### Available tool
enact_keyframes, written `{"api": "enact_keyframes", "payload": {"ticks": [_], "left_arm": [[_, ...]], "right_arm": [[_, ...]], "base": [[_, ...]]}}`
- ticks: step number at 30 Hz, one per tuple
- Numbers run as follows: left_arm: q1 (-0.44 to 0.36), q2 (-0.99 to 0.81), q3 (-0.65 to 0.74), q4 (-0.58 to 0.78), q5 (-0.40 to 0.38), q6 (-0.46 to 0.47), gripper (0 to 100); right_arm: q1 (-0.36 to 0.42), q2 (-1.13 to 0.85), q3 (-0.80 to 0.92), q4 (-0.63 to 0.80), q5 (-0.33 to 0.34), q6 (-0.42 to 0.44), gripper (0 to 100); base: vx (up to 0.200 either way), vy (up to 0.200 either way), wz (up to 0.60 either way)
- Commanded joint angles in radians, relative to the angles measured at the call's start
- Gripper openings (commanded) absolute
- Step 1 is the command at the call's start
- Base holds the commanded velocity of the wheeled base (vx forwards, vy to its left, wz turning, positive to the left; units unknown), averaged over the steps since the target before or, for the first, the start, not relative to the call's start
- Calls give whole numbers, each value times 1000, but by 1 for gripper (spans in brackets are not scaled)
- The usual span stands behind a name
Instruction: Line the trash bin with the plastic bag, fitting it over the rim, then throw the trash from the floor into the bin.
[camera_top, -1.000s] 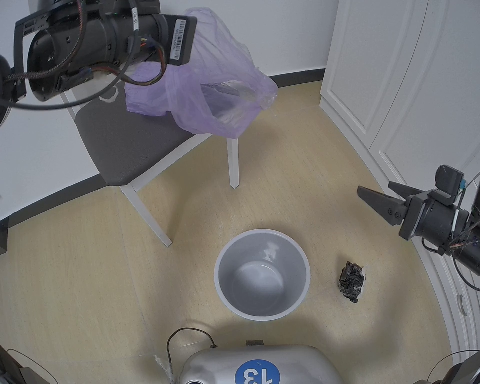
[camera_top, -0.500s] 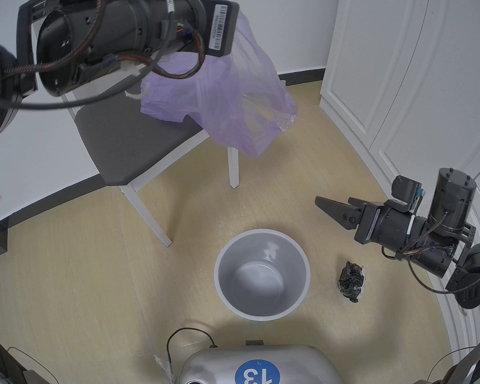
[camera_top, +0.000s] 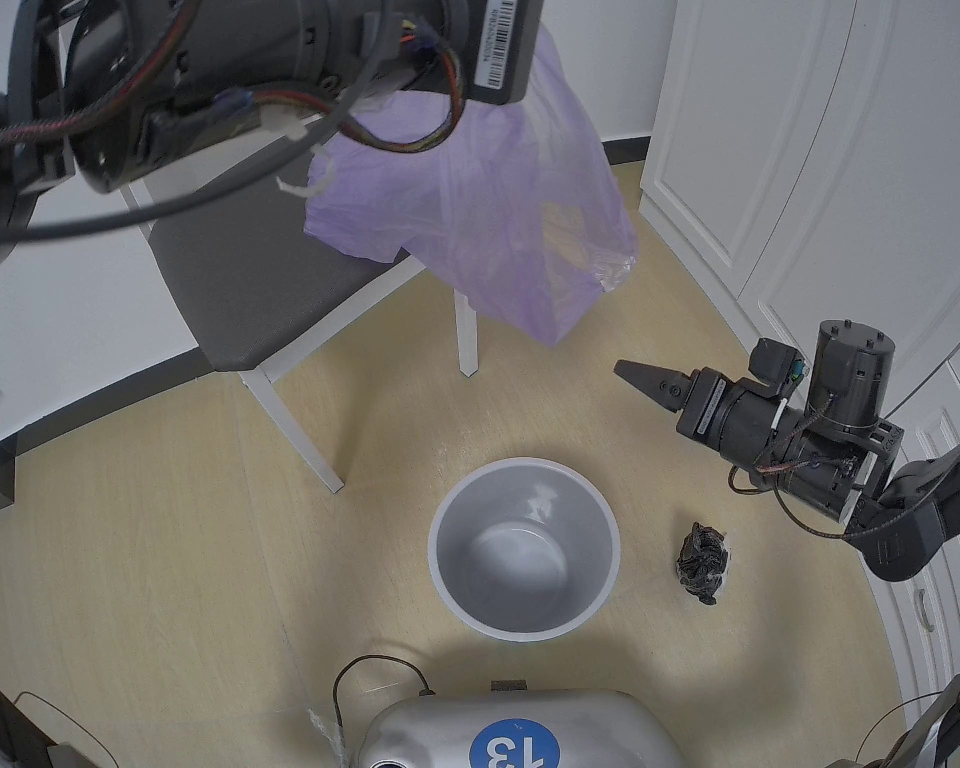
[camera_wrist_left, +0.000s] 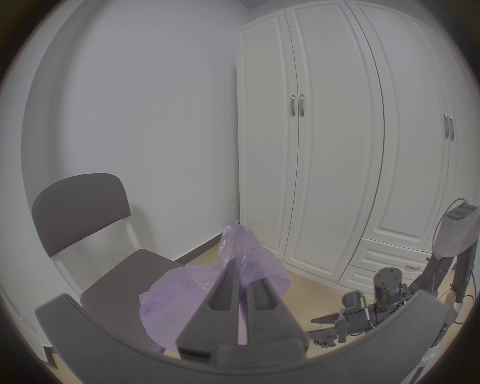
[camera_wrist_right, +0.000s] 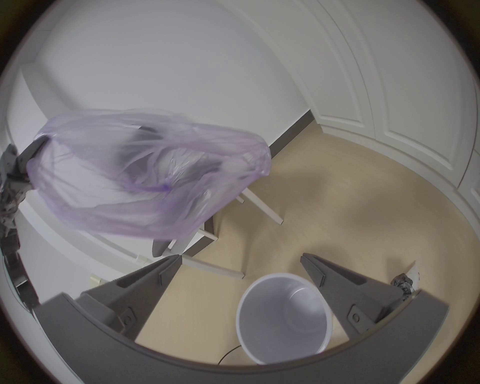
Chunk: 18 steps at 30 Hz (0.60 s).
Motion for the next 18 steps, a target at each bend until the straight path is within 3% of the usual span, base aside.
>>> {"api": "enact_keyframes", "payload": {"ticks": [1,15,18], "left_arm": [[-14,-6,5,-1,4,0,0],[-65,3,-3,-29,4,0,0],[-72,3,-5,-32,4,0,0]], "right_arm": [[-41,7,-4,-1,10,-1,100],[-70,48,-23,-43,35,20,100],[-87,79,-16,-121,38,53,100]], "base": [[0,0,0],[0,0,0],[0,0,0]]}}
